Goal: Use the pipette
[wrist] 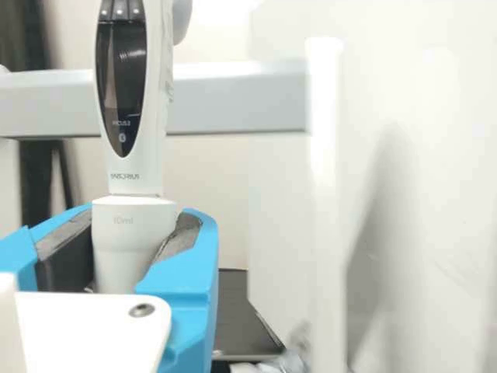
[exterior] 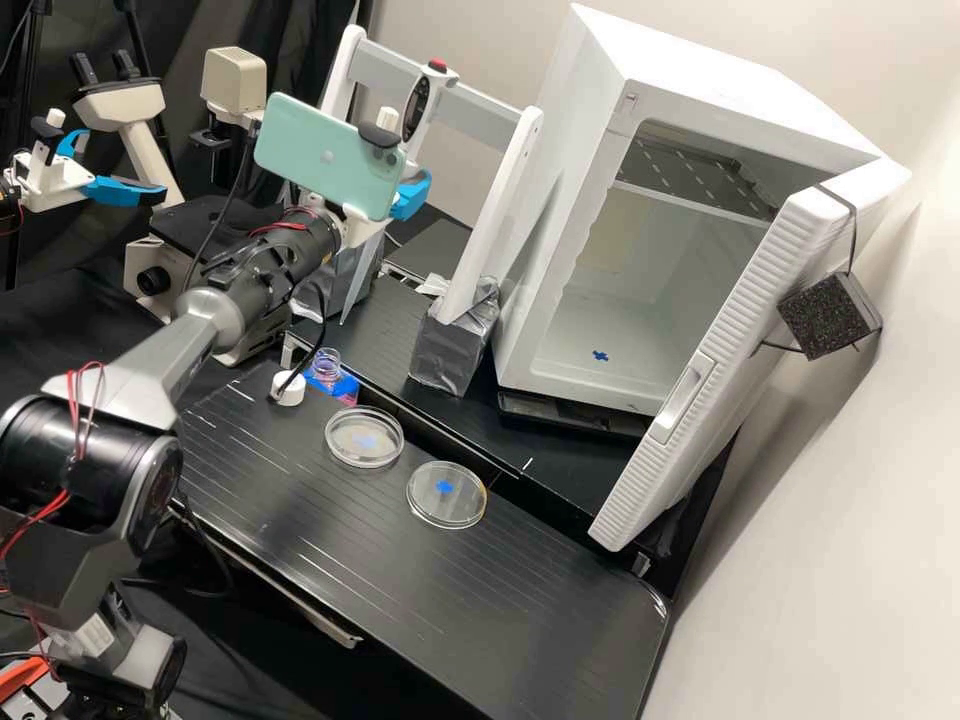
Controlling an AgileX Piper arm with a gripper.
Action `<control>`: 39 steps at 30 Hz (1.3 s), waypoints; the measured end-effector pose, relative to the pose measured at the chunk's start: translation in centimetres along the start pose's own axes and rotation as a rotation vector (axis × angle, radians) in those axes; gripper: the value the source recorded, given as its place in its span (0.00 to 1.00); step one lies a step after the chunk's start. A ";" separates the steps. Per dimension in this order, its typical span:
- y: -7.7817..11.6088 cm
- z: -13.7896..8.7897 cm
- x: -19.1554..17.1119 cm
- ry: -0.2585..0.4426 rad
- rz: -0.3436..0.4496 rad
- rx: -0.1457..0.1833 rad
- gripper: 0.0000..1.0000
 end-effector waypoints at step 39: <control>-4.0 0.8 -4.4 -0.040 0.288 0.063 0.00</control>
